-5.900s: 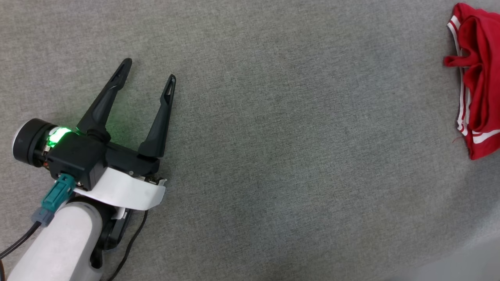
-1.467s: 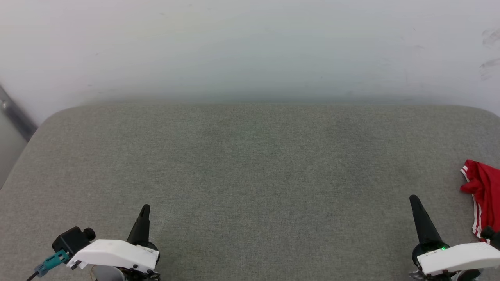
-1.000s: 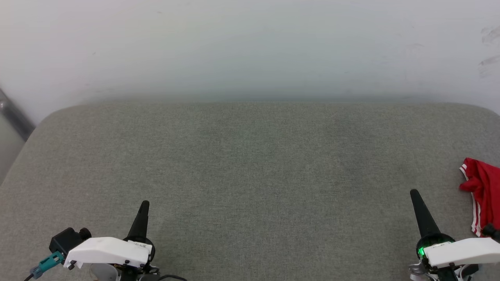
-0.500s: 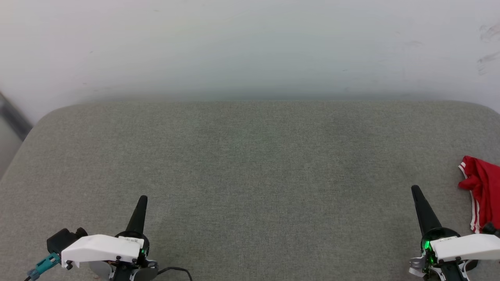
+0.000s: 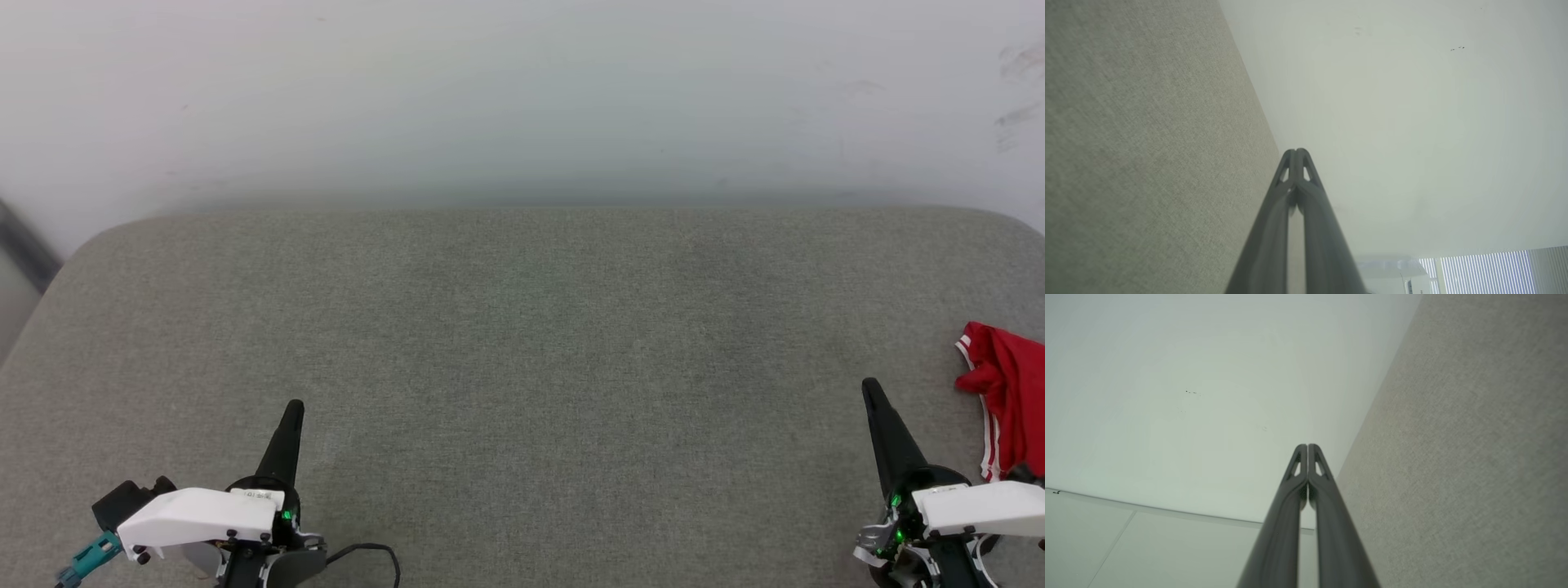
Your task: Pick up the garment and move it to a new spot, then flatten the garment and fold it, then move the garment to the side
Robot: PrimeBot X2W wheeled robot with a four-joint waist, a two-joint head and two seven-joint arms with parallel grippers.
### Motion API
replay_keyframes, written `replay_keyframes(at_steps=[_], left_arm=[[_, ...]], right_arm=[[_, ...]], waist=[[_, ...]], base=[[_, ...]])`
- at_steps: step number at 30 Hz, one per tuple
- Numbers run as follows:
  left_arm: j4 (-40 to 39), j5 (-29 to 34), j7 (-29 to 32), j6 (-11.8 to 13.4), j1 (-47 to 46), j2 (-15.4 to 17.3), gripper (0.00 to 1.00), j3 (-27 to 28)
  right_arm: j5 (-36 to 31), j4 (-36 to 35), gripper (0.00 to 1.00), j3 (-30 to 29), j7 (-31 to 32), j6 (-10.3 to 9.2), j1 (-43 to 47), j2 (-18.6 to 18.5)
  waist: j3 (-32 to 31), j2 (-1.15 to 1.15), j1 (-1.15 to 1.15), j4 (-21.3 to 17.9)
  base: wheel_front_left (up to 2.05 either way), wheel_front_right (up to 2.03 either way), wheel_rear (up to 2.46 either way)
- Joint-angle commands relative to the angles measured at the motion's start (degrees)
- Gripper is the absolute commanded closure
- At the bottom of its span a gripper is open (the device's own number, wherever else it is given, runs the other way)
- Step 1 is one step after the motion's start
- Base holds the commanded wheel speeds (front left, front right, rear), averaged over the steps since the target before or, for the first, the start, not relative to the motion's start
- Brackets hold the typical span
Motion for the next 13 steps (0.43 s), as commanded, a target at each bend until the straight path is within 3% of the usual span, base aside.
replay_keyframes(at_steps=[1,13], left_arm=[[-0.11,-0.77,0.29,-0.49,-1.01,-0.27,1.0,0.55],[0.33,-4.94,1.71,-1.7,-1.46,-1.39,1.0,2.44]], right_arm=[[0.99,-0.01,1.0,-0.08,0.19,-0.01,-1.15,-0.21],[6.23,1.18,1.0,-0.38,0.89,-0.01,-2.13,-0.1]], waist=[[0.02,0.0,0.0,-0.02],[0.31,0.0,0.0,-0.28]], base=[[0.0,0.0,0.0],[0.0,0.0,0.0]])
